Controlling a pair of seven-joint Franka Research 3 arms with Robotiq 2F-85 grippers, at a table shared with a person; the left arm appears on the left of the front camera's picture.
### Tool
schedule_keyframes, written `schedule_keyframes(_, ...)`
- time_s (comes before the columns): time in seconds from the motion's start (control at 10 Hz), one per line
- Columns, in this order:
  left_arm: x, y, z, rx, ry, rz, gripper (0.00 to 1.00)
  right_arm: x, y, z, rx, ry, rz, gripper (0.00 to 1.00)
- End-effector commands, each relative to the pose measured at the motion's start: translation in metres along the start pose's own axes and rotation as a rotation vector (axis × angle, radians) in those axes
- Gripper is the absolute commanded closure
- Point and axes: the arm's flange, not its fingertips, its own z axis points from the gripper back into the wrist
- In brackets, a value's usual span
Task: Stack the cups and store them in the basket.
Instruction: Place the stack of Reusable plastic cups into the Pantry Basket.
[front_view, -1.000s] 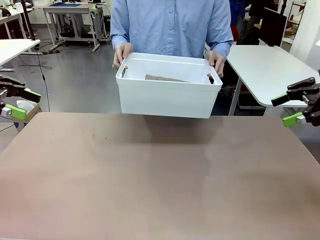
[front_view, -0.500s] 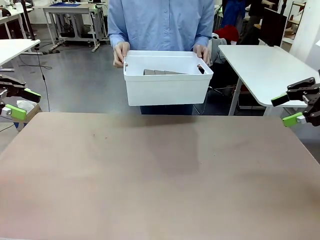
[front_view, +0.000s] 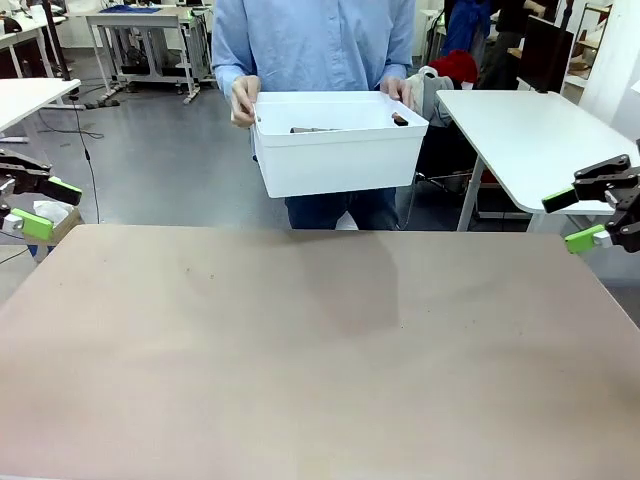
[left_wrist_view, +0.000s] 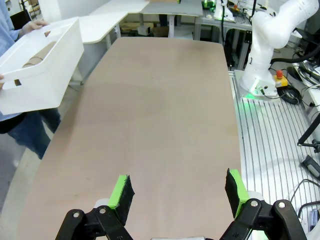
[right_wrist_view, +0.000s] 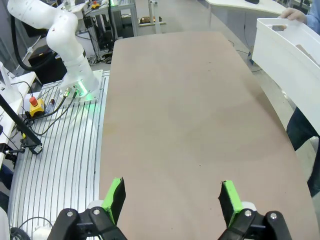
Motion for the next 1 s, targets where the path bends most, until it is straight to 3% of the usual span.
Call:
schedule_keyframes(0.0,0.0027,-0.0008,-0.0005,-0.003,-0.009,0.007,0.04,0.0026,-0.0038,0.0010,0.002,-0.032,0.016,0.00)
schedule_keyframes(0.9,0.0027,-0.0008,-0.0005,-0.003,-0.009,0.007,0.04,0.0026,-0.0038,0.0010,0.002,-0.032,0.016,0.00)
